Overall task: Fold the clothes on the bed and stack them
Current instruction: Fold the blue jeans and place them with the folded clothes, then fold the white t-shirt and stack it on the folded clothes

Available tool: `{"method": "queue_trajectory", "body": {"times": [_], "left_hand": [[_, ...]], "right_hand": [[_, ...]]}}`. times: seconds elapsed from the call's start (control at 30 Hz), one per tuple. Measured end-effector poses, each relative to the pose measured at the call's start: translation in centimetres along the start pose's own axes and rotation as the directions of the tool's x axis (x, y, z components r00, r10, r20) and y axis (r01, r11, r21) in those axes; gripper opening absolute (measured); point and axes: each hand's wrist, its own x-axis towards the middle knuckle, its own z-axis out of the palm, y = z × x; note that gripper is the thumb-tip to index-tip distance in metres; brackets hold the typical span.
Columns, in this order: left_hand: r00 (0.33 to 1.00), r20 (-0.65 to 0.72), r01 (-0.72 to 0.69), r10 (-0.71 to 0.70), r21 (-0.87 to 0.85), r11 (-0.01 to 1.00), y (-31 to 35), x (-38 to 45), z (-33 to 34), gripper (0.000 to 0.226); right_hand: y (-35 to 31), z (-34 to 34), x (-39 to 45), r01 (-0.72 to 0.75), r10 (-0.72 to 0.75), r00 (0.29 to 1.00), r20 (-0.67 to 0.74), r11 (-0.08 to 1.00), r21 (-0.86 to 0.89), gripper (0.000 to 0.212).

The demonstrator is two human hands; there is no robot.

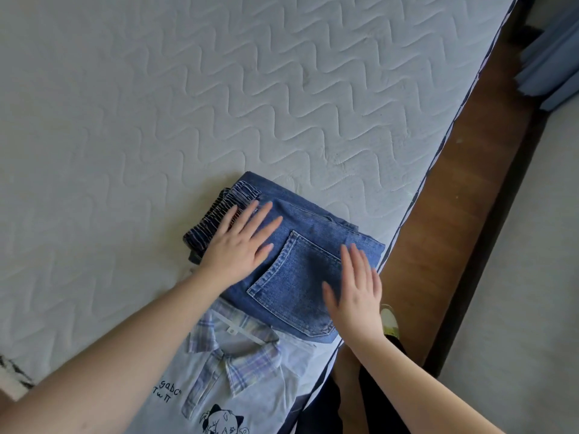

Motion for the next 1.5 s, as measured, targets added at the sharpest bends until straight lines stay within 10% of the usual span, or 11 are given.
{"method": "queue_trajectory", "body": {"times": [0.17, 0.57, 0.83, 1.13, 1.5], "left_hand": [[0.939, 0.214, 0.277, -0.269, -0.008, 0.961, -0.2, 0.3, 2.5, 0.071], [0.836, 0.458, 0.375, -0.303, -0.073, 0.924, -1.0, 2.0, 4.3, 0.077], [0.898, 0.315, 0.327, -0.305, -0.018, 0.945, 2.9, -4.7, 1.3, 0.059], [0.877, 0.420, 0.324, -0.233, -0.159, 0.933, 5.1, -7.7, -10.4, 0.061], [0.995, 0.076, 0.061, -0.056, -0.060, 0.996, 11.9, -3.0, -28.9, 0.065]], "right_hand": [[-1.3, 2.4, 4.5, 0.164, -0.117, 0.960, 0.253, 0.971, -0.173, 0.075], [1.5, 5.2, 7.4, 0.195, -0.096, 0.879, 0.468, 0.966, -0.168, 0.081], [1.7, 0.0, 3.9, 0.306, -0.058, 0.742, 0.667, 0.915, -0.262, 0.094], [-0.5, -13.3, -1.7, 0.155, -0.005, 0.900, 0.437, 0.938, -0.310, 0.066], [-1.7, -28.2, -2.3, 0.075, -0.027, 0.990, 0.139, 0.932, -0.356, 0.059]]}}
